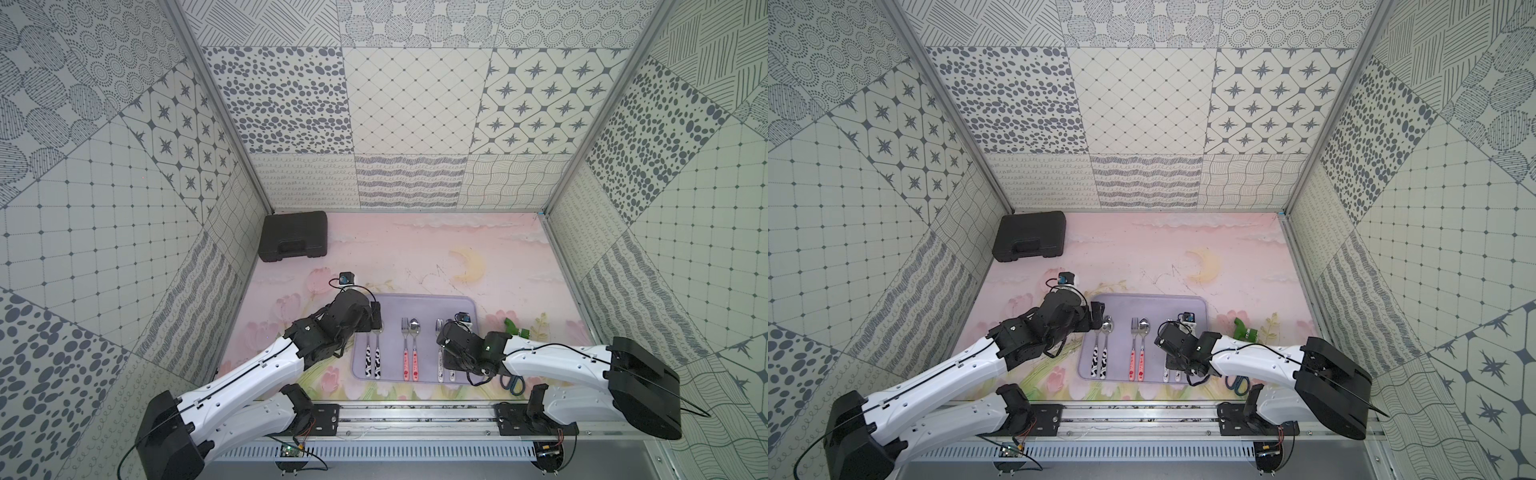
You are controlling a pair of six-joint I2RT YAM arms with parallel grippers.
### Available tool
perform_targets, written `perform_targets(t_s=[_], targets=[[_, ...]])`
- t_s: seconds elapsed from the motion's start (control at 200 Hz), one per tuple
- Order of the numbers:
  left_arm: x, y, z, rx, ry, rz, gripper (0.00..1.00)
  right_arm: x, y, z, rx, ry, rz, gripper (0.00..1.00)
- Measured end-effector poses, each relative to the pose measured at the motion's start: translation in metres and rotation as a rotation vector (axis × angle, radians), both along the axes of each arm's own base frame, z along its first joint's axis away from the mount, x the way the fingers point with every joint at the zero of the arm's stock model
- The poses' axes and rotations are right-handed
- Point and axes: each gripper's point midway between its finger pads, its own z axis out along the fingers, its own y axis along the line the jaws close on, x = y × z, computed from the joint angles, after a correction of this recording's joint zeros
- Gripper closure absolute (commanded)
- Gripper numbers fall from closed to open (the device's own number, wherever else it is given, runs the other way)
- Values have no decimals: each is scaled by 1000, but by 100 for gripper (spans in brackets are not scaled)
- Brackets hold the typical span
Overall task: Set the spoon and fork side by side
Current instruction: Place the spoon on the tray.
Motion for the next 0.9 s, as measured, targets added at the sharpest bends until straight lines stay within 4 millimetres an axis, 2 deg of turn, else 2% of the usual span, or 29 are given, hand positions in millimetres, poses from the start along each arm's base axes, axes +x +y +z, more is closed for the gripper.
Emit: perform_targets(t_s=[0.54, 0.71, 0.9], targets=[[0, 0, 0, -1, -1, 0, 1, -6, 2, 1, 13, -12, -24, 100], [0, 0, 2, -4, -5, 0, 1, -7, -2, 2, 7, -14, -33, 90], [0, 0, 2, -4, -5, 0, 1, -7, -4, 2, -2, -16, -35, 85]])
